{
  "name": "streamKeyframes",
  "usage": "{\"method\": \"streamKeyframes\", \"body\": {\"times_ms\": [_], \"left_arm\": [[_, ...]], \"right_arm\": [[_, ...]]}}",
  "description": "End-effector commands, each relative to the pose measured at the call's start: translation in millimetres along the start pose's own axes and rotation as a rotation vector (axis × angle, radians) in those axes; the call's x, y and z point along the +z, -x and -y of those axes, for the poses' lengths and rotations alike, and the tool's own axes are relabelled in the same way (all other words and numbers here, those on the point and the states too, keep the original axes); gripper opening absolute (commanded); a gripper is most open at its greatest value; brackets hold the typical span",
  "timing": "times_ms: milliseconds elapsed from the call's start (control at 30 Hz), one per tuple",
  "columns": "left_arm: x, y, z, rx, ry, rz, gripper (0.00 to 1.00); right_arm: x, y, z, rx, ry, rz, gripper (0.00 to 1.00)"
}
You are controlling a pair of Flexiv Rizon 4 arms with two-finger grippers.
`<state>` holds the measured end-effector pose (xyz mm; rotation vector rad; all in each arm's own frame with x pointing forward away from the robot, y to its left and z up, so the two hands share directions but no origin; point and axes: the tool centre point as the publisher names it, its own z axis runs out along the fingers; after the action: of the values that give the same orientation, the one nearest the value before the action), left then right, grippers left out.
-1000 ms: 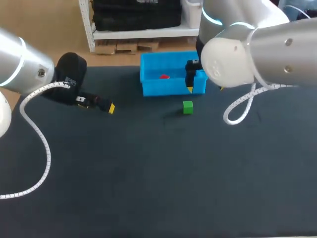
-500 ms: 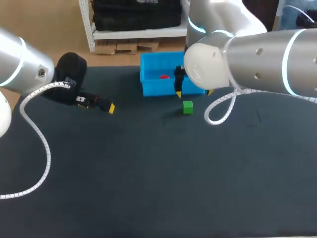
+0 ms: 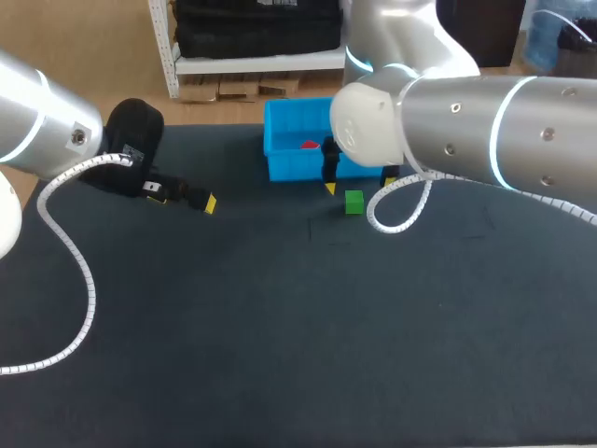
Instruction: Use the left arm to pick the red cube and place it into the blue plastic box first, then use the right arm to grasp the green cube and put it into the same blue plastic box after the first action is fully finished.
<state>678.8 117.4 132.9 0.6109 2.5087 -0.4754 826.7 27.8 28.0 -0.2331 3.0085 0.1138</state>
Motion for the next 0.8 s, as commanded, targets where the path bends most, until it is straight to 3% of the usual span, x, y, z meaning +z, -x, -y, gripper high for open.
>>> {"method": "streamKeyframes", "body": {"times_ms": [33,800], "left_arm": [[1.0,0.3,-1.9,0.003,-0.008,0.003,1.00],[1.0,0.3,-1.9,0.003,-0.008,0.003,1.00]], "right_arm": [[4.9,2.6,-1.1,-0.005,-0.004,-0.003,1.00],[23.9,-5.0,-5.7,-0.015,0.008,-0.009,1.00]]}}
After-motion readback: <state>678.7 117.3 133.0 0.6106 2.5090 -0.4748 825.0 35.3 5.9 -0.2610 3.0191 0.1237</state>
